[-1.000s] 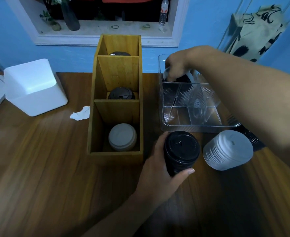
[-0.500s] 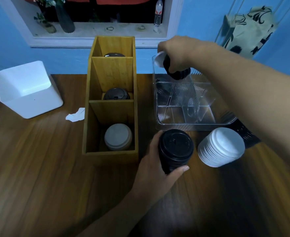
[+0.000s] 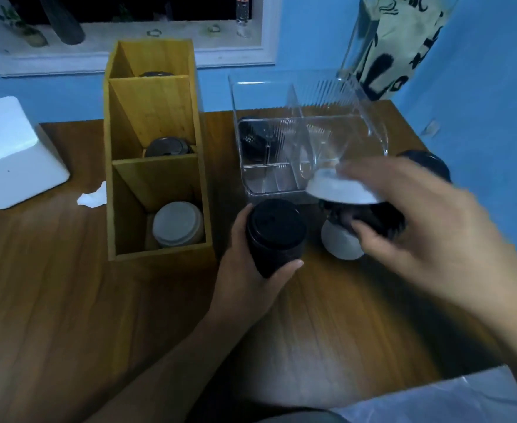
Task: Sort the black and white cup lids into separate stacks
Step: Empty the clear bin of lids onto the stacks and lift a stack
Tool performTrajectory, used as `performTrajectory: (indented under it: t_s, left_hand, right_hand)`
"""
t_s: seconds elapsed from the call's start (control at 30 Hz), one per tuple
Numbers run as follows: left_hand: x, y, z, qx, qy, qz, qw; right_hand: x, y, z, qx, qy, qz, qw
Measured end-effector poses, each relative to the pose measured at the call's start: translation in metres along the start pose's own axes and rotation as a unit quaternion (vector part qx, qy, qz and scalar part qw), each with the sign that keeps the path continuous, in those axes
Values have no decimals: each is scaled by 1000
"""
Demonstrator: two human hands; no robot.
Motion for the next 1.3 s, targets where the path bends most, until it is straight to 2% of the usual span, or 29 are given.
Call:
performTrajectory:
  t_s: [0.13, 0.3, 0.5, 0.67, 0.8, 0.93, 1.03, 1.3]
  left_hand:
    - [-2, 0, -1, -10, -5, 14, 1000]
    - [-5, 1, -2, -21, 18, 33, 999]
    - [-7, -1, -3, -32, 30, 36, 998]
    - [-7, 0, -3, -33, 28, 35, 998]
    - [-7, 0, -2, -34, 28, 42, 998]
    - [-10, 0, -1, -32, 25, 60, 997]
    - [-12, 0, -2, -32, 26, 67, 997]
    - [-15, 0, -2, -29, 20, 70, 997]
  right_hand:
    - [18, -87, 46, -20, 12, -37, 999]
    - [16, -134, 96, -7, -14, -2, 1000]
    - [39, -140, 101, 2, -17, -3, 1000]
    - [57, -141, 111, 16, -74, 3, 997]
    - [59, -128, 104, 67, -46, 24, 996]
    - [57, -113, 98, 158, -60, -52, 984]
    - [55, -105, 109, 209, -106, -76, 969]
    - [79, -98, 128, 207, -155, -50, 965]
Point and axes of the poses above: each hand's wrist, its own y-axis towards the middle knuckle, its own z-axis out of the palm, x = y × z, the point moved 10 cm from there along y, towards the middle knuckle, and after that the axes turned 9 degrees about -y, right-handed, at the moved point
